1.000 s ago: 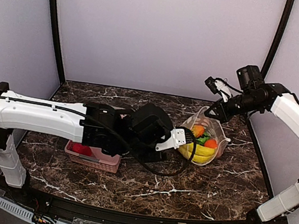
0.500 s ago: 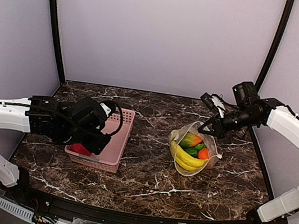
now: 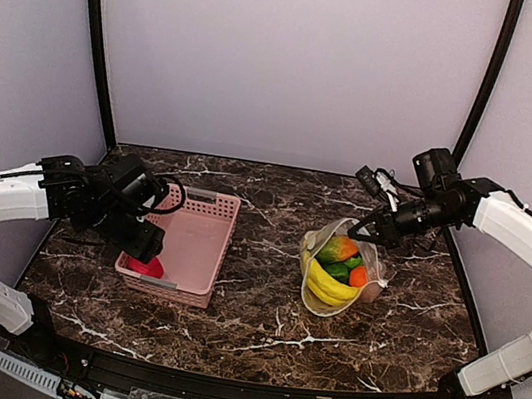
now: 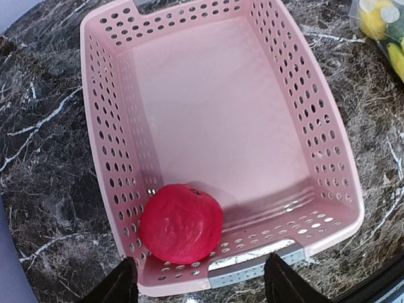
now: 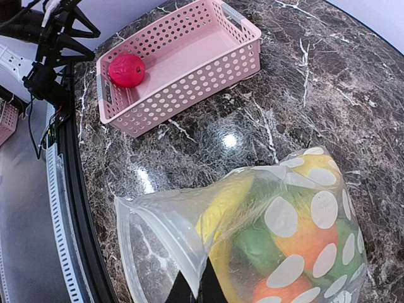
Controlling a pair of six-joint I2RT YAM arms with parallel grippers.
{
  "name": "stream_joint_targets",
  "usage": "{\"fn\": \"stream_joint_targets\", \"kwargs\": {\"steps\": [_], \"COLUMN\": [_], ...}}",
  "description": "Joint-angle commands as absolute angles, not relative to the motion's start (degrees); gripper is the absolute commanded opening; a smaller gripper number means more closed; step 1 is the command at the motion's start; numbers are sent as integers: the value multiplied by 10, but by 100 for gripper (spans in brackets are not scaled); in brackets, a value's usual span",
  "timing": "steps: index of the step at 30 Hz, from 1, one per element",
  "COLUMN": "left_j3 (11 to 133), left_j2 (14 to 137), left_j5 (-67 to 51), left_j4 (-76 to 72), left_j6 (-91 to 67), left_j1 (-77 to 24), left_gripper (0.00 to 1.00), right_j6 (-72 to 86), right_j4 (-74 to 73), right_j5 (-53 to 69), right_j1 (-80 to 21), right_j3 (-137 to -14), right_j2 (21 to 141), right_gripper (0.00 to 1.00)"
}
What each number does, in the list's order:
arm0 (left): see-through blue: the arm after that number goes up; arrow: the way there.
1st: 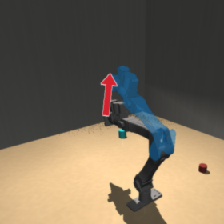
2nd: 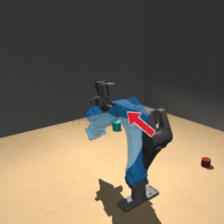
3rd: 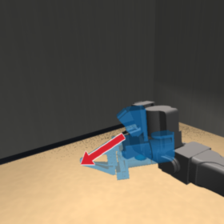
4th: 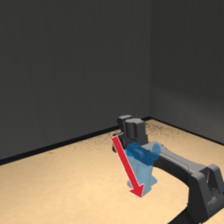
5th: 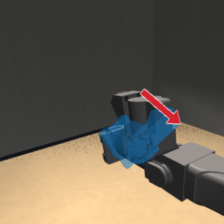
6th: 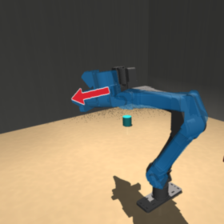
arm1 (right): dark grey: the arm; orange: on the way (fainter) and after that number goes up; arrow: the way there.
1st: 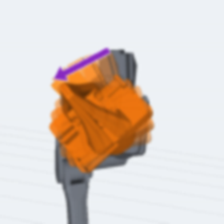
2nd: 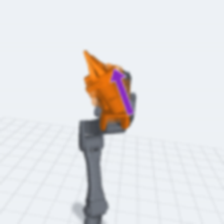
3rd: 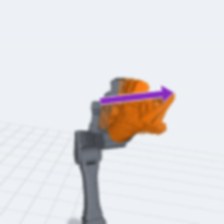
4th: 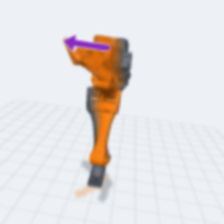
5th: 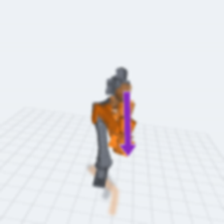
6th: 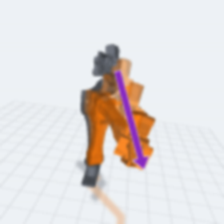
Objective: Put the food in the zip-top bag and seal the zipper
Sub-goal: Pick up the fake fruit from the bin.
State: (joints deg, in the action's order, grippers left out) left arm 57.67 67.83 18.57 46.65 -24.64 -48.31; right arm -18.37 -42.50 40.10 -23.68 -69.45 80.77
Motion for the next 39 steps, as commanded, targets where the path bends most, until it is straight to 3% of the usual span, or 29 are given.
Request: {"fn": "stream_joint_targets", "kwargs": {"steps": [1,8,39], "left_j3": [561,555,554], "left_j2": [691,737,869], "left_j5": [125,129,139], "left_j4": [500,495,463], "left_j6": [-219,-178,-148], "left_j1": [-452,-437,-406], "left_gripper": [70,81,83], "right_j6": [-186,-187,-188], "right_j4": [-409,-408,-406], "right_j5": [418,421,418], "right_j1": [-238,-238,-238], "right_j3": [-687,-684,-673], "right_j2": [797,796,795], "right_gripper": [0,0,0]}}
